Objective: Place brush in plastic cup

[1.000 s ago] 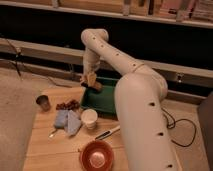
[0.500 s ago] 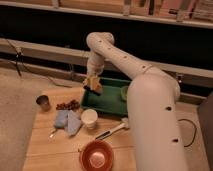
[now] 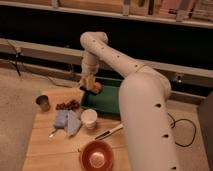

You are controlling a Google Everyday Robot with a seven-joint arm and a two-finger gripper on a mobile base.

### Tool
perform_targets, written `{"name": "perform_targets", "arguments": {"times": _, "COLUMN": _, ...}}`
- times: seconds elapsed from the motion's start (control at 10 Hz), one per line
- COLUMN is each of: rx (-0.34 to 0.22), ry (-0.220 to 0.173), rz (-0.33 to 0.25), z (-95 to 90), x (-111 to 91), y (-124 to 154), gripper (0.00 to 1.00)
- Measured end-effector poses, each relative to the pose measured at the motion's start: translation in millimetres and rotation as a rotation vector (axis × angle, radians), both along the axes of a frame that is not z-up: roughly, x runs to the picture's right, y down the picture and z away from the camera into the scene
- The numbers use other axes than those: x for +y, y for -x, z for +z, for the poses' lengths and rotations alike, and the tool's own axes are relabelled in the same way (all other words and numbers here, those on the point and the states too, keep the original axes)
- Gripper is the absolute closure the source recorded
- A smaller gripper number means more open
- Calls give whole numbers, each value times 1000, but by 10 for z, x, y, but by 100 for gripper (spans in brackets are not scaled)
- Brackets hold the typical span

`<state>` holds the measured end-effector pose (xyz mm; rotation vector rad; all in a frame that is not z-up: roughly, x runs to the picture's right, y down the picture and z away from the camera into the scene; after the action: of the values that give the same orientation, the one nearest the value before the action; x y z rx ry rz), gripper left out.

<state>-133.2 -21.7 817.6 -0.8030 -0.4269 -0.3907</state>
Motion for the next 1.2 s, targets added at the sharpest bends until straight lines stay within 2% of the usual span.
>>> {"name": "perform_targets", "arguments": {"times": 0.6, "rx": -96, "ry": 27, "rz": -136, "z": 171, "x": -14, "y": 555, "gripper": 95}}
{"name": "perform_targets", "arguments": {"times": 1.2, "rx": -93, "ry": 26, "rz": -136, "z": 182, "x": -25, "y": 537, "gripper": 95}}
